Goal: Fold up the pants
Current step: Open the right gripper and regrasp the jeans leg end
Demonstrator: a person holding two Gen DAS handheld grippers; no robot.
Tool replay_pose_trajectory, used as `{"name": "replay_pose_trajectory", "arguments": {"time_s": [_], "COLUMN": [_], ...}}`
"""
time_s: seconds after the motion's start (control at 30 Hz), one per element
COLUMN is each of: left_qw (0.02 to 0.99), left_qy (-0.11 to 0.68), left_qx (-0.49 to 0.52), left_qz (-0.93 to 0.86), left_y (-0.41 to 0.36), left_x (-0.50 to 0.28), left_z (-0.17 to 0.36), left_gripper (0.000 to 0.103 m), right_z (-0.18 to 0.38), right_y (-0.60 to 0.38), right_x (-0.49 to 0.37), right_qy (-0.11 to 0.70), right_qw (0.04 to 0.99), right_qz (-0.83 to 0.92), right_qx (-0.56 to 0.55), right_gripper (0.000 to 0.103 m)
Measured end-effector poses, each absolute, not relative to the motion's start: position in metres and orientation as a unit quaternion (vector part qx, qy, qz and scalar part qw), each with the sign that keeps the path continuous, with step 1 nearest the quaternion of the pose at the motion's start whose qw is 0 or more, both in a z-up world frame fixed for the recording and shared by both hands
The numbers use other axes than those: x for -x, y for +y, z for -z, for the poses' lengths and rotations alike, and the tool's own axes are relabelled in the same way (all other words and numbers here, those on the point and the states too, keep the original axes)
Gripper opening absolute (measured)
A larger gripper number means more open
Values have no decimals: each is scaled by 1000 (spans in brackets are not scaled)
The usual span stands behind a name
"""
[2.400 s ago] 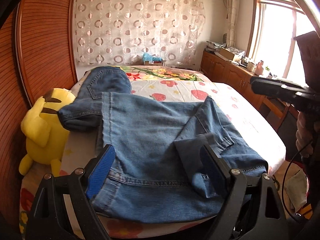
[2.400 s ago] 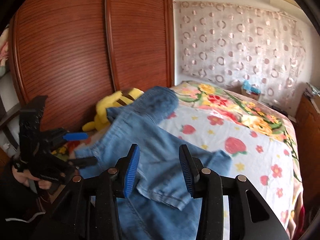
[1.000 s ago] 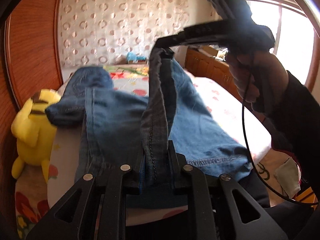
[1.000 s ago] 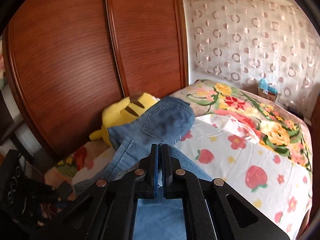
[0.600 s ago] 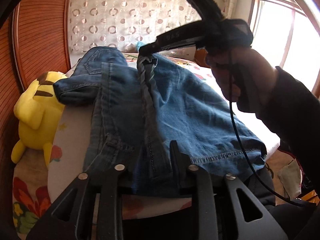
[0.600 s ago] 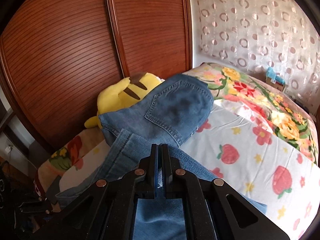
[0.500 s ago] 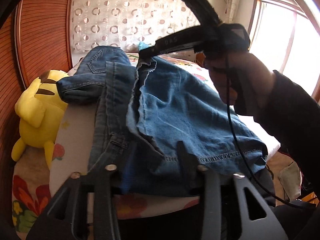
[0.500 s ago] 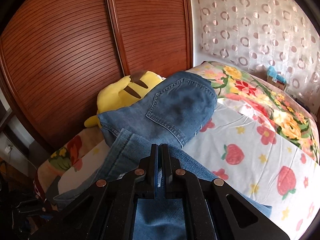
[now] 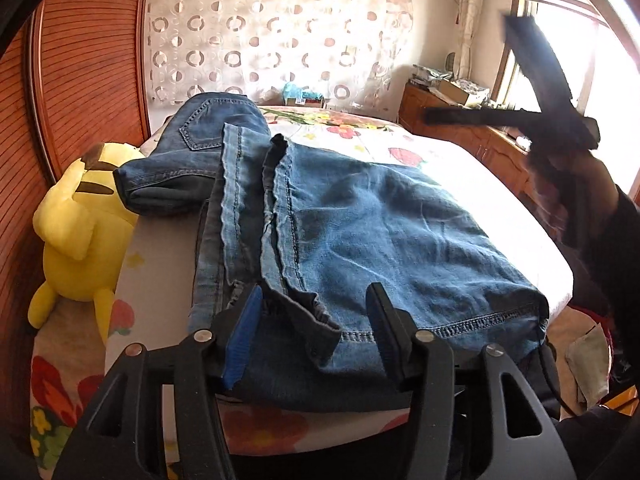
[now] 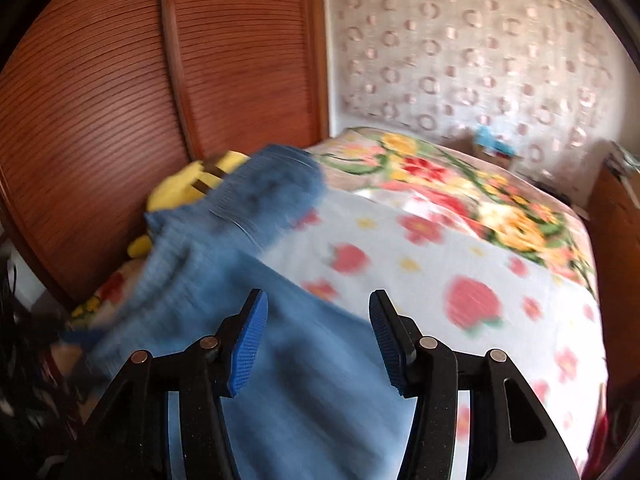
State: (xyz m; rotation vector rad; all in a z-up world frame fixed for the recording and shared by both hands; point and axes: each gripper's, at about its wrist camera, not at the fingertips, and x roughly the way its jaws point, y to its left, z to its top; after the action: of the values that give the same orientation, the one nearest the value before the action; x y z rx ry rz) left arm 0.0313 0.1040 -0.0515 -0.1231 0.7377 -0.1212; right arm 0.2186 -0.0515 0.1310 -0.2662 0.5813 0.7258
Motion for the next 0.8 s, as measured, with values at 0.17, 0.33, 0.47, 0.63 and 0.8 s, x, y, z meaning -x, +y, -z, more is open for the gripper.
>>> {"name": "replay_pose_trajectory", "arguments": {"time_s": [0.17,0.33,0.47,0.63,0.8], "left_qw": [931,936,935,929,923], "left_qy": [354,347,352,366,381], "left_qx": [65,53,44,47,48], "left_qz": [52,38,20,11,-1], "left_y": [106,110,120,127,133], "left_x": [-38,-50,-64,-68,-66], "left_z": [48,41,42,53,68], "left_gripper": [81,81,81,81,81], "right_z": [-92,-60,-46,-40,-32], "right_y": [-103,-116,-116,-113,-105], "right_x": [-213,-220,-233,-246,-246], "right_qy": [317,351,369,368,363], "right_qw": [887,880,873,872,872], "right_qz": [-315,-307,-308,-318,-323], "right_qx": [117,93,77,56,54], "right_gripper": [55,55,56,55,56]}}
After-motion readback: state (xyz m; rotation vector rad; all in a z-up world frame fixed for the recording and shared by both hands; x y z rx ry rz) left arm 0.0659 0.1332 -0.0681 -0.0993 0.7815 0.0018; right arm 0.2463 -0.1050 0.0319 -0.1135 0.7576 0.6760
